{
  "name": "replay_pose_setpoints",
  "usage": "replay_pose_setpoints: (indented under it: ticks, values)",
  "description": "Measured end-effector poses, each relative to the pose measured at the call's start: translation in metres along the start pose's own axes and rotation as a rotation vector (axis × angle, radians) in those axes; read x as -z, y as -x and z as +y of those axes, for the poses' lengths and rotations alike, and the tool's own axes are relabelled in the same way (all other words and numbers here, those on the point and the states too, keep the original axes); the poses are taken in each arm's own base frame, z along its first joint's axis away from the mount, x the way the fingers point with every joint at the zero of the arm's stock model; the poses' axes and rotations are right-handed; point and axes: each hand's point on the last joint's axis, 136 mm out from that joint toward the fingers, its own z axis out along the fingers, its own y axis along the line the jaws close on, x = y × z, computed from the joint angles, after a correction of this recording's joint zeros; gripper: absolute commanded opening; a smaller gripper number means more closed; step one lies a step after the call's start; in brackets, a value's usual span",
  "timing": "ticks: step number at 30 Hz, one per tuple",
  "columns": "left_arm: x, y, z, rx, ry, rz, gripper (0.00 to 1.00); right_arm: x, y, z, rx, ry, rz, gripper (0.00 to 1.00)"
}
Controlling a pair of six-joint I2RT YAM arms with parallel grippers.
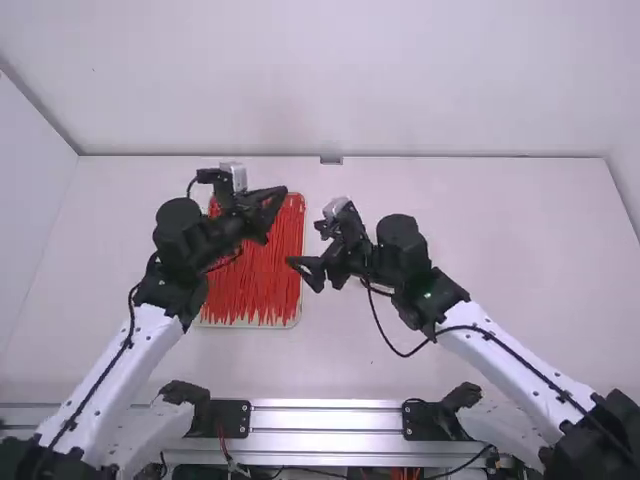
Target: Fasten the cable tie
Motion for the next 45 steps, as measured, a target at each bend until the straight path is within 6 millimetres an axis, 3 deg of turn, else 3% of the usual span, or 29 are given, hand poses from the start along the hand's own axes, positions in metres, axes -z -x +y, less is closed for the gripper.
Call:
replay_pose_setpoints:
  ticks: [5,7,12,22,31,32,33,34,35,42,44,45]
  values:
    - [-0.004,0.003,-0.012,0.000,-0.044,-0.017,0.02,-0.003,0.004,-0.003,0.015,-0.059,-0.022,0.92]
    - [-0.004,0.006,-0.016,0.004,-0.057,-0.027,0.02,-0.005,0.007,-0.006,0.023,-0.100,-0.038,0.80]
    - [-0.004,0.007,-0.017,0.014,-0.062,-0.032,0.02,-0.006,0.013,-0.007,0.036,-0.151,-0.068,0.69]
    - [-0.004,0.007,-0.024,0.030,-0.091,-0.029,0.02,-0.002,0.025,-0.020,0.029,-0.203,-0.116,0.64]
    - [-0.003,0.010,-0.032,0.020,-0.133,-0.039,0.02,0.001,0.028,-0.029,0.017,-0.230,-0.129,0.31]
    - [-0.003,0.011,-0.033,0.025,-0.134,-0.039,0.02,0.001,0.028,-0.029,0.019,-0.230,-0.129,0.20]
    - [-0.003,0.011,-0.033,0.027,-0.135,-0.040,0.02,0.001,0.028,-0.029,0.016,-0.230,-0.129,0.16]
    - [-0.003,0.011,-0.034,0.027,-0.138,-0.041,0.02,0.001,0.028,-0.029,0.018,-0.229,-0.129,0.04]
    - [-0.003,0.012,-0.035,0.026,-0.142,-0.046,0.02,0.001,0.029,-0.029,0.017,-0.230,-0.130,0.00]
    - [-0.006,0.011,-0.034,0.036,-0.142,-0.043,0.02,0.001,0.028,-0.028,0.014,-0.226,-0.126,0.00]
    - [-0.006,0.011,-0.033,0.036,-0.142,-0.042,0.24,0.001,0.028,-0.028,0.013,-0.225,-0.126,0.00]
    - [-0.007,0.011,-0.033,0.035,-0.142,-0.043,0.30,0.001,0.028,-0.028,0.014,-0.226,-0.127,0.00]
